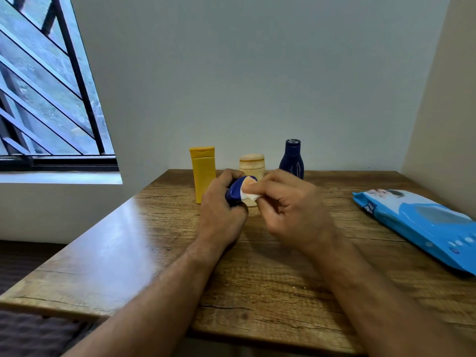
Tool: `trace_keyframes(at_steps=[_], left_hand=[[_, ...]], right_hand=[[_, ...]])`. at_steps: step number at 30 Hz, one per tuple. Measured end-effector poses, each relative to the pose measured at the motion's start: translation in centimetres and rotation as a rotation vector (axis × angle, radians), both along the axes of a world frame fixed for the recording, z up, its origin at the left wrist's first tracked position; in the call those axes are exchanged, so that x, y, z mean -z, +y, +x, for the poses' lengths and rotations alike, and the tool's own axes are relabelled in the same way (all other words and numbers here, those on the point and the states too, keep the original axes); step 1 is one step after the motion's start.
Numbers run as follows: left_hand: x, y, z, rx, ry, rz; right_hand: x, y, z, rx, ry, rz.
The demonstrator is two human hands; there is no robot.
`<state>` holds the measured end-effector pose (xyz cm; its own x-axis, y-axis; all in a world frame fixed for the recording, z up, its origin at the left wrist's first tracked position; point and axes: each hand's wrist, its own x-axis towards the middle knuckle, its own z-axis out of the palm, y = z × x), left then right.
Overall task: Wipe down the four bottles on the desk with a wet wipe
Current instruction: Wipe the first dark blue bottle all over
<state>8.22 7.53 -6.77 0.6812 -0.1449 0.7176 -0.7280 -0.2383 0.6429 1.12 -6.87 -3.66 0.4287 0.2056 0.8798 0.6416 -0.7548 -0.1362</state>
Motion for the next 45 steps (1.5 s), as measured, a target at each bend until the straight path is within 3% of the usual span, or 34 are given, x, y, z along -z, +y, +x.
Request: trace_keyframes(at_steps=[2,7,19,24,29,34,38,45], left_hand=[[0.0,0.1,0.1,-0.001,-0.009,-0.003],[-0.5,-0.1,-0.4,0.092,-0.007,-0.057],[-0.5,0.0,-0.9,0.224,0.025,-0.04],[-1.0,-0.2,-1.2,0.256,-0.013,-0.148],[-0.8,-0.3,-1.3,0.204,-0.042,-0.072],[-0.6,-0.1,-1.0,0.205,-0.048,-0.129],[-0.7,-0.2,-1.5,0.177,0.008,-0.139],[-0.6,-0.1,-1.3,0.069,-0.064,-0.092]], right_hand=[[0.1,0.3,0.0,0.0,-0.006,-0.056],[0.0,-0.2,0.8,0.061,0.013,0.164],[-0.3,-0.6,0.0,0.043,-0.096,0.045],[-0.1,-0.9,0.4,0.077,-0.074,0.028],[-0.3,-0.6,0.4,0.082,-0.106,0.165],[0.0,-0.4,0.6,0.154,0.041,0.108],[-0.2,-0.8,0.8,0.184,0.118,0.209],[-0.2,-0.8,0.6,0.174,0.136,0.232]])
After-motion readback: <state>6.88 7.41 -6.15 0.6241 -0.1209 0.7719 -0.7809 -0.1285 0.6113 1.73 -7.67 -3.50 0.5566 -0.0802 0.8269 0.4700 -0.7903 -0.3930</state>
